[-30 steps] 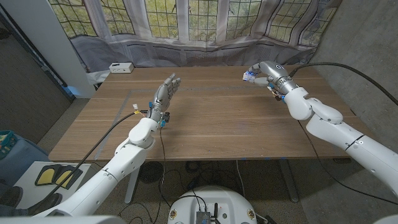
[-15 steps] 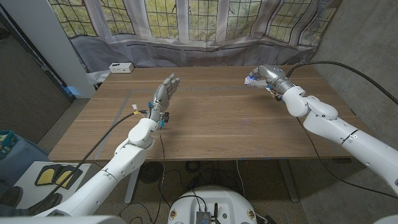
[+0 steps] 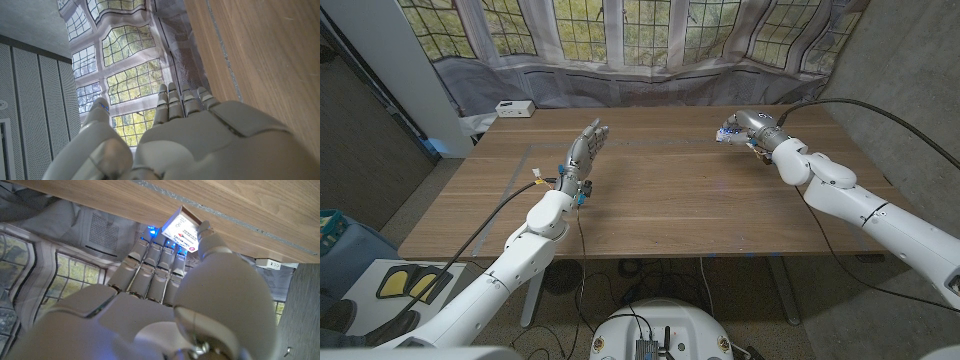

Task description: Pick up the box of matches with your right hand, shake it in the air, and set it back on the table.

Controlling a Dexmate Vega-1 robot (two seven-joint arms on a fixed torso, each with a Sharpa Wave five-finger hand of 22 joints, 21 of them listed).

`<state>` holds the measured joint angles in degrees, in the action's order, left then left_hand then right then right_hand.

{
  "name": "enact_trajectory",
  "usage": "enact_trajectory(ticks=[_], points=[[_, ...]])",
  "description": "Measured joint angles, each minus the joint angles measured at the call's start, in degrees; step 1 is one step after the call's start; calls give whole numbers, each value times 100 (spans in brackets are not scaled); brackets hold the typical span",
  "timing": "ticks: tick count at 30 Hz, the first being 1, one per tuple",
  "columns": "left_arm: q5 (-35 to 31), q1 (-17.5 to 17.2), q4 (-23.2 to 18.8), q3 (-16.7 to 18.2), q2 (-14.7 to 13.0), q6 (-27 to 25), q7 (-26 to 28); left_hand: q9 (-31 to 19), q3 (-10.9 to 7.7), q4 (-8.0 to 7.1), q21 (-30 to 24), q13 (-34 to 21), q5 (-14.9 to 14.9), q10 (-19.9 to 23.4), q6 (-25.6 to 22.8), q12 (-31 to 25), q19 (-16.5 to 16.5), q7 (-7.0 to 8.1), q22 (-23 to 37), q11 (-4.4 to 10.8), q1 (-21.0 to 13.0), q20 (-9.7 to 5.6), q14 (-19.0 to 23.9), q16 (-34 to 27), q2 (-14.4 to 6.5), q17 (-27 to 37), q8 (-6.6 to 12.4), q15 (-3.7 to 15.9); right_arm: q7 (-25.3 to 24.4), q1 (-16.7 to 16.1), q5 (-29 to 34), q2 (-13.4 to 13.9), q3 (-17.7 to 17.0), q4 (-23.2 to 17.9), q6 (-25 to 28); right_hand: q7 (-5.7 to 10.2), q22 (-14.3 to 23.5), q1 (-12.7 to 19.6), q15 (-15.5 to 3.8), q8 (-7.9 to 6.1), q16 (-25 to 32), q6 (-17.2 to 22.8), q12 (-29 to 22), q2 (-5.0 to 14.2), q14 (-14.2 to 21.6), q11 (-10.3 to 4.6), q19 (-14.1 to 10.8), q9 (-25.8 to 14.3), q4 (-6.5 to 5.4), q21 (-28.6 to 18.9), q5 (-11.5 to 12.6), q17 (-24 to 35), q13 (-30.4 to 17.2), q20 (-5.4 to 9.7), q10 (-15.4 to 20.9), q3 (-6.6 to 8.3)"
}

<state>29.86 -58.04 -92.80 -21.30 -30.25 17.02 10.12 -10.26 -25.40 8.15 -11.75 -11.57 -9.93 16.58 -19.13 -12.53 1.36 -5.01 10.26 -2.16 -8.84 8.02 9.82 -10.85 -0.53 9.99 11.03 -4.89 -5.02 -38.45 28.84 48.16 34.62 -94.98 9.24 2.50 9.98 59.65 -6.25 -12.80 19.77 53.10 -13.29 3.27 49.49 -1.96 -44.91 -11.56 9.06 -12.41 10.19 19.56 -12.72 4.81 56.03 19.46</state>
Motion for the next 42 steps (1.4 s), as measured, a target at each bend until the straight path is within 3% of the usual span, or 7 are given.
enact_trajectory(ticks=[23,42], points=[[6,-24,-69,13,-42,-40,15,0,0,0,0,0,0,0,0,0,0,0,0,0,0,0,0,0,0,0,0,0,513,402,16,-114,488,448,181,30,0,-19,32,4,-71,-30,10,19,-112,-45,72,-5,2,44,-6,15,7,-11,-47,-2],[-2,-32,-81,10,-30,-55,41,0,-23,-24,0,0,0,0,-32,0,0,32,0,0,-30,0,0,0,-30,0,0,0,712,523,-22,-196,718,666,272,40,0,-19,31,6,-93,-40,10,20,-172,-39,102,-1,-2,44,0,26,5,-42,-100,-29]])
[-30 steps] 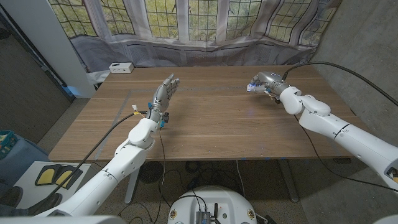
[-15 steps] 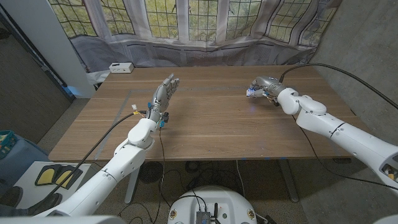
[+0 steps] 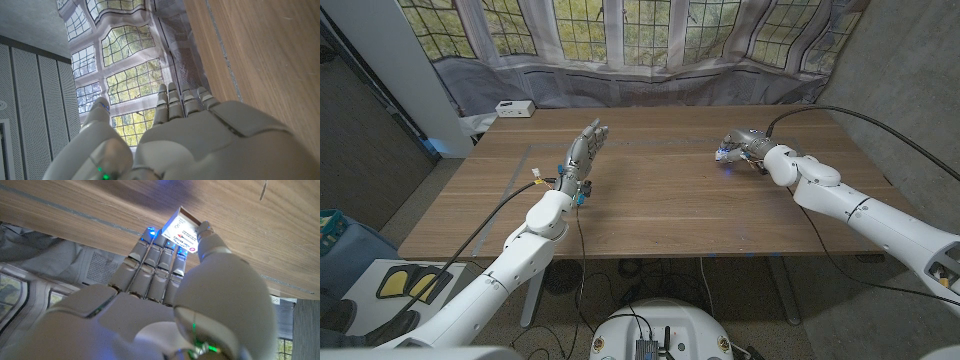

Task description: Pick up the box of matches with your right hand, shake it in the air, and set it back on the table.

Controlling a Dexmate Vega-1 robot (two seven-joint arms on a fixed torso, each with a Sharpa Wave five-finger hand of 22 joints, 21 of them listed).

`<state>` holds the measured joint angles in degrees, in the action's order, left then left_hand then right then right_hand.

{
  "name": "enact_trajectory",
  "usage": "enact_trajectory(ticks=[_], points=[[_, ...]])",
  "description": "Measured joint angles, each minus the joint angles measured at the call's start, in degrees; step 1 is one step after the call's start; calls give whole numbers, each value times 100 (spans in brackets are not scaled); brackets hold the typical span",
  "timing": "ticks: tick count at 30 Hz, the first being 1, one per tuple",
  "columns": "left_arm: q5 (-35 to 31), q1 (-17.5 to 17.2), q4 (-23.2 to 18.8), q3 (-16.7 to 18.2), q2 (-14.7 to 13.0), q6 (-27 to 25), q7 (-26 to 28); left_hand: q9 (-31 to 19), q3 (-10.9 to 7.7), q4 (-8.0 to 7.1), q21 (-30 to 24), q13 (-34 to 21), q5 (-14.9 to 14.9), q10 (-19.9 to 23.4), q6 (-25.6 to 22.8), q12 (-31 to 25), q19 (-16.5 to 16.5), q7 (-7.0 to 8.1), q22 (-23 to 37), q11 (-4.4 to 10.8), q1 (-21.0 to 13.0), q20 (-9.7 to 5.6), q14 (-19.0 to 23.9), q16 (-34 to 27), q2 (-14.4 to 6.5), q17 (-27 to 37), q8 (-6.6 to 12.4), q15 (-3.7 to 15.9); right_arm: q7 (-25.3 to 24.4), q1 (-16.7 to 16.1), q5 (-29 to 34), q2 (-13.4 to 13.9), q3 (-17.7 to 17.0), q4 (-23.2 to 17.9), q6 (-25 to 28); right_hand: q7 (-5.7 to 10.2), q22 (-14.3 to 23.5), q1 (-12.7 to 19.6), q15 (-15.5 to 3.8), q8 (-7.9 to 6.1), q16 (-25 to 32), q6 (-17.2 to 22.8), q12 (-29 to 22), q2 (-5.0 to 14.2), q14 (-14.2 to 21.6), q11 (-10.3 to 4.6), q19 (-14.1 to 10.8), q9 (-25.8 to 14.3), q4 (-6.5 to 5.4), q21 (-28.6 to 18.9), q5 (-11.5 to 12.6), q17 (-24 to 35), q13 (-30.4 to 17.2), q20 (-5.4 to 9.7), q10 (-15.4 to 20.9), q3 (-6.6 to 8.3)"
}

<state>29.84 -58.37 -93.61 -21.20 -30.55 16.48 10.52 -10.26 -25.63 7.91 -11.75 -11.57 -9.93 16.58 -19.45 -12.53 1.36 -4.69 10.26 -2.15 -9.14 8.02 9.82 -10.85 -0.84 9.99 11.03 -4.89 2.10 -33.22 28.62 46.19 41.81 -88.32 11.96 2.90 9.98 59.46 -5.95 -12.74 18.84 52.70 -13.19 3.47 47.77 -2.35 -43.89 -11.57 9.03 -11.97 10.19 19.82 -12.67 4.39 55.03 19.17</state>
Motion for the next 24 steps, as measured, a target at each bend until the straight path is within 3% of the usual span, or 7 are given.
enact_trajectory(ticks=[17,24], points=[[9,7,32,-16,26,26,-19,0,0,0,0,0,0,2,0,0,0,0,0,2,0,0,0,0,0,0,0,0,69,112,-6,-69,177,195,23,0,0,7,1,22,-22,0,38,-5,0,0,-1,0,12,0,-1,-1,1,0,0,-13],[19,15,73,-20,41,38,-21,0,0,0,0,0,0,13,1,0,0,-1,0,13,0,0,0,0,0,0,0,0,159,178,71,-116,274,291,62,31,0,88,22,46,-23,-32,43,76,-21,9,-1,-2,21,0,-6,0,1,1,-54,-22]])
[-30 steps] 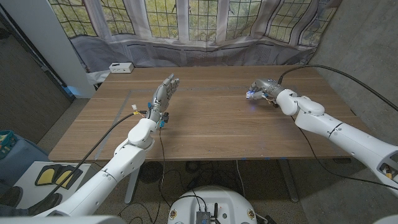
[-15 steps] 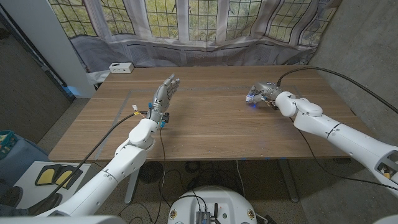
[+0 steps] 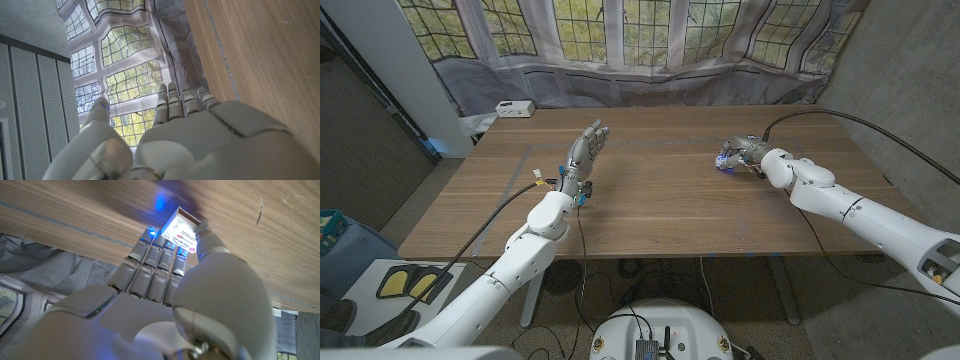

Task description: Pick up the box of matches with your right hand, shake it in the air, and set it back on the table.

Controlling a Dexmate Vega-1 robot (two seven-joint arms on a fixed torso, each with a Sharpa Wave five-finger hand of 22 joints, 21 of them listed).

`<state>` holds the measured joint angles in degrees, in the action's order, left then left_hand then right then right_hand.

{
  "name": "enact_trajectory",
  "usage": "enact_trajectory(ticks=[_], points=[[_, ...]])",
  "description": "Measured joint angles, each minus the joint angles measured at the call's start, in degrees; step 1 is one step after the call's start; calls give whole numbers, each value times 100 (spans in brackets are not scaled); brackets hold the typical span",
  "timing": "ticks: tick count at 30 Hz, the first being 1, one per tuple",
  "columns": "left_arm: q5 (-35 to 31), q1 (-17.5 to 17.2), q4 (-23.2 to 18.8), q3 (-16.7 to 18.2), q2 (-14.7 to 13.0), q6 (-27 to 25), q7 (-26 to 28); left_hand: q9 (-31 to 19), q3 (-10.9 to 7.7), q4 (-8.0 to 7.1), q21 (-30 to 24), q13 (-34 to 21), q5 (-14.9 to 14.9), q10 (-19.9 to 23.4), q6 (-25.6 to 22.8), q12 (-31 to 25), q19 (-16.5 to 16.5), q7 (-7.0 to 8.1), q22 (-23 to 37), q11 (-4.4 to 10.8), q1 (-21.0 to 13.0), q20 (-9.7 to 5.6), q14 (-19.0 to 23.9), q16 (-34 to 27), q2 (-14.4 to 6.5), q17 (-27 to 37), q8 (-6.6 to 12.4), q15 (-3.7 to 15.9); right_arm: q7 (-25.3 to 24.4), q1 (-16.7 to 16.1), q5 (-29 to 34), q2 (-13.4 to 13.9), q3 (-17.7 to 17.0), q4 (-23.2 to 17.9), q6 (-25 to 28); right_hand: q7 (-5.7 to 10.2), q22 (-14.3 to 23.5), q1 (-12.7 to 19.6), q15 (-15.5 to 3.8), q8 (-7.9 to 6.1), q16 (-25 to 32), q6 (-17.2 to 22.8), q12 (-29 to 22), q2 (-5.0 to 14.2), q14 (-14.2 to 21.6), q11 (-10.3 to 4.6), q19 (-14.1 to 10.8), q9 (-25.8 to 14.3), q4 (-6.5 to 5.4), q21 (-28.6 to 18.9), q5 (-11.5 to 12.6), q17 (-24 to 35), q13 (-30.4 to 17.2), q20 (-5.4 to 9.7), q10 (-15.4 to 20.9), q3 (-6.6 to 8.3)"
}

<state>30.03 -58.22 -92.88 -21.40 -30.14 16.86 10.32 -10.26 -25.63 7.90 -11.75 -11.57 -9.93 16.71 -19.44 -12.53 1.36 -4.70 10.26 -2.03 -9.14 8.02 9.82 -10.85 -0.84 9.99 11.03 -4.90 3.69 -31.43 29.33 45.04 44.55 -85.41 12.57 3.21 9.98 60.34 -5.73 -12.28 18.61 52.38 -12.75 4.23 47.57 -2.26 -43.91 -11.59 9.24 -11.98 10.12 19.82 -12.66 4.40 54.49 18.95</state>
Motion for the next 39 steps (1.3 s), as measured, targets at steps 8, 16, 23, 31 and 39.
enact_trajectory(ticks=[8,16,23,31,39], points=[[3,0,5,0,5,23,3,0,0,0,0,0,0,29,-32,0,-21,32,0,29,0,21,53,0,0,0,0,-12,10,63,21,-43,98,89,5,51,0,1,-6,25,-44,-51,18,0,-6,-19,31,-2,-27,0,-11,0,-7,31,-80,-4],[14,0,21,16,9,26,4,0,0,0,0,0,0,29,-63,0,-21,0,0,29,-1,21,53,0,-1,0,0,-11,59,97,231,-65,190,115,119,101,0,2,40,40,-105,-104,34,2,-126,-2,74,-2,-27,0,7,-8,-42,-12,-225,-4],[20,3,27,18,5,26,-9,0,0,0,0,0,0,29,-63,0,-21,0,0,29,-23,21,53,0,-23,0,0,-11,63,101,307,-67,230,109,202,78,0,145,82,127,-244,-350,111,145,-290,22,176,-1,-66,33,6,-48,-35,-51,-451,-43],[24,19,32,19,1,26,-25,0,0,0,0,0,0,29,-62,0,-21,0,0,29,-23,21,53,0,-23,0,0,-11,63,72,368,-60,249,51,285,78,0,205,119,153,-368,-514,154,205,-434,20,228,27,-90,54,6,-107,-36,-104,-674,-67],[31,21,38,18,-5,26,-30,0,0,0,0,0,0,29,-62,0,-21,0,0,29,-23,21,52,0,-23,0,0,-11,59,26,447,-25,259,-32,392,45,0,45,184,152,-569,-797,196,47,-760,70,379,20,-87,75,37,-173,-38,-174,-998,-106]])
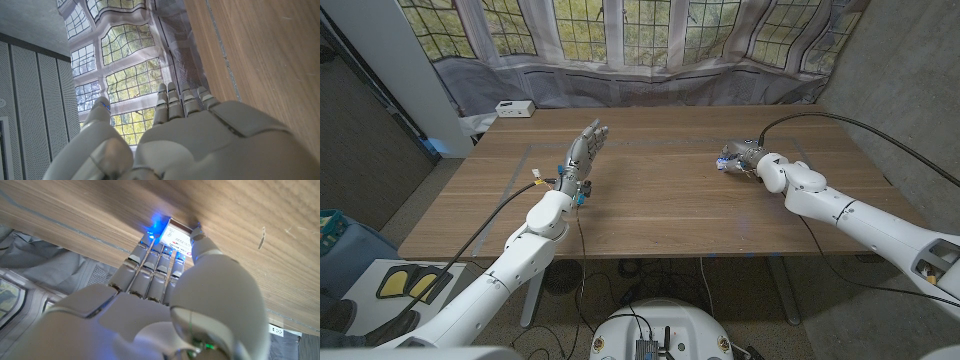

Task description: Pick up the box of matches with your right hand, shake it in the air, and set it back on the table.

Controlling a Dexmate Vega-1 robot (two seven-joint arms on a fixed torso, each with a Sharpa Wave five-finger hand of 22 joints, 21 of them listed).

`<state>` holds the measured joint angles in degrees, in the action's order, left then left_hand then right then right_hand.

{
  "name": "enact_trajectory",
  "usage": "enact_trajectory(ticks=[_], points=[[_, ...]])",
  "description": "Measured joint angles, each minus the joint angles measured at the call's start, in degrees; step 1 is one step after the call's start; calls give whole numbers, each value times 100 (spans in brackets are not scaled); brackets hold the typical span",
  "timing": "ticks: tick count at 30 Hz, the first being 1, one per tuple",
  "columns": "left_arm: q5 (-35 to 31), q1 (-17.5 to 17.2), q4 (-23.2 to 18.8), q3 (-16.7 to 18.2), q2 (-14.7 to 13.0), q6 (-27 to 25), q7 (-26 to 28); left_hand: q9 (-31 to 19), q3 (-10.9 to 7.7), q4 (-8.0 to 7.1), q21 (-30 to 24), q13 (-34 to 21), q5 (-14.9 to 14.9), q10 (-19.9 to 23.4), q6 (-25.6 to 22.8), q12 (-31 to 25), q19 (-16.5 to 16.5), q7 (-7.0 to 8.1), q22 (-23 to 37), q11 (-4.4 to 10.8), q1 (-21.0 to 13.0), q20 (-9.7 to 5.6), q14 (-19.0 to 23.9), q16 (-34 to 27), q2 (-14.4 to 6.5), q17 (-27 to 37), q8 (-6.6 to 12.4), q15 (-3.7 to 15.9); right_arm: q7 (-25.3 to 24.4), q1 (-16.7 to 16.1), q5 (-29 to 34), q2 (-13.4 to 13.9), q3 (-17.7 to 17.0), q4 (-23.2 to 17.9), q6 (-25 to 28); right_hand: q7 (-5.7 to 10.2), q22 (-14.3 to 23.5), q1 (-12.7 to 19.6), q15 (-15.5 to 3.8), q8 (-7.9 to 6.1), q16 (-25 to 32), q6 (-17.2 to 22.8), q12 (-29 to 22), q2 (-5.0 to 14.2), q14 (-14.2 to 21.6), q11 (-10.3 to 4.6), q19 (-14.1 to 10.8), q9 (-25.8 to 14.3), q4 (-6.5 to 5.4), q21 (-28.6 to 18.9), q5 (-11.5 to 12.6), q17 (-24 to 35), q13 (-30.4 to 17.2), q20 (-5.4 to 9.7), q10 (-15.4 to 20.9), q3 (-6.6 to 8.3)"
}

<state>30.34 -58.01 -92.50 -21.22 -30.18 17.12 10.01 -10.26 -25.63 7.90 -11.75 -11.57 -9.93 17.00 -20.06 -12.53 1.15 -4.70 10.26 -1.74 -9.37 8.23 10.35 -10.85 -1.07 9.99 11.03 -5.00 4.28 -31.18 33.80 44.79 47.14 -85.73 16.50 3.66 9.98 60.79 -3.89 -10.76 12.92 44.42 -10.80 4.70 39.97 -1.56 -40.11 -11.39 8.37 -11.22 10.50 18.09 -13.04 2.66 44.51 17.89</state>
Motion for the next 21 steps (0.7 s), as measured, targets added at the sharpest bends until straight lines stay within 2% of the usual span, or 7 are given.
enact_trajectory(ticks=[9,21], points=[[7,-24,-11,6,-12,-1,-1,0,0,0,0,0,0,0,0,0,0,0,0,0,0,0,0,0,0,0,0,0,-14,-85,85,58,-1,-149,112,62,-12,-324,52,61,-229,-583,45,-217,-567,13,218,16,-57,21,9,-108,0,-156,-640,-81],[28,-51,-20,8,-15,-2,-20,0,-23,23,0,0,0,0,0,0,0,0,0,0,0,0,0,0,0,0,0,0,14,-178,198,114,-14,-327,262,74,4,-636,121,82,-256,-1255,45,-332,-1108,57,461,5,-104,37,9,-184,18,-297,-1216,-128]])
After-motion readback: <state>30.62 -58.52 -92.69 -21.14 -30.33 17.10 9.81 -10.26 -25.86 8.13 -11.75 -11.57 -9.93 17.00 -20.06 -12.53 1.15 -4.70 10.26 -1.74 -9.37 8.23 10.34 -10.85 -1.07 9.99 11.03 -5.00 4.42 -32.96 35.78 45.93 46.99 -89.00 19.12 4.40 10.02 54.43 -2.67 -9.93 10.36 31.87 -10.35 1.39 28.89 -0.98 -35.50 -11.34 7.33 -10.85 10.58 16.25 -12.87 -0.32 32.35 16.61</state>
